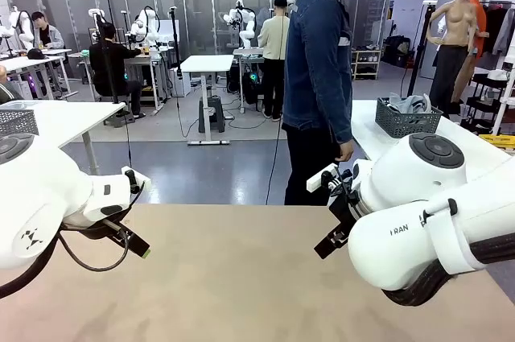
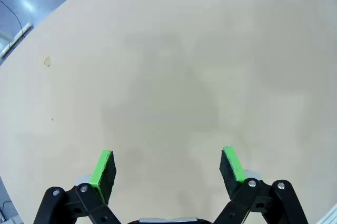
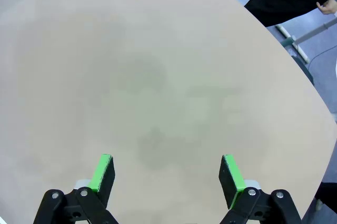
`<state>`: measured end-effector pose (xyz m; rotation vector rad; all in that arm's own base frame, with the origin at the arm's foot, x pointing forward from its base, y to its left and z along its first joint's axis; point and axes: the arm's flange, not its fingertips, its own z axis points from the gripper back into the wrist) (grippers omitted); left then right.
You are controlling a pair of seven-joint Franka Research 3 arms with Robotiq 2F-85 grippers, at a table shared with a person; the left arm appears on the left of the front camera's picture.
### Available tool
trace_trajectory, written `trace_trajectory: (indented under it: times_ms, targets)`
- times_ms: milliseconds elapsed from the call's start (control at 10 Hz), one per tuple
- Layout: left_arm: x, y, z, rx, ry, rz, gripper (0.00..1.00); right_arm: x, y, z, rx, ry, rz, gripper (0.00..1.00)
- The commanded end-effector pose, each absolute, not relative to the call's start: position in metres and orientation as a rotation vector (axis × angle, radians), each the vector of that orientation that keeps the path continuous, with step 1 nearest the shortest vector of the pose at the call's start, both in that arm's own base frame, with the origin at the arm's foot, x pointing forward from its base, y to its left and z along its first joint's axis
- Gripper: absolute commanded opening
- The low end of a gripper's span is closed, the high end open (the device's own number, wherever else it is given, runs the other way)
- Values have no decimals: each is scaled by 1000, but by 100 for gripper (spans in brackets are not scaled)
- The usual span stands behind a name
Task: Fold the towels and place them in the basket.
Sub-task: When a person lays out a Towel with hook on the table, fold it in half twice.
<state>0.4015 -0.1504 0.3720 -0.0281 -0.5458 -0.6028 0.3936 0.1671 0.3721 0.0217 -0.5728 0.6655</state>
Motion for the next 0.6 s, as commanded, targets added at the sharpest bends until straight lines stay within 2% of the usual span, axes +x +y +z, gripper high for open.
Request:
trace_trajectory:
  times_ms: [0, 200, 300, 400, 500]
  targets:
    - [402, -150, 372, -28, -546, -602, 100, 394, 167, 372, 23, -573, 664, 100]
    - [401, -150, 372, -28, -546, -603, 100, 394, 167, 372, 22, -573, 666, 100]
    - [404, -149, 394, 2, -518, -620, 100, 399, 163, 398, 18, -587, 663, 100]
    - [403, -148, 422, -55, -489, -600, 100, 400, 159, 423, 99, -592, 651, 100]
    - [400, -145, 459, -102, -457, -604, 100, 400, 155, 459, 106, -592, 657, 100]
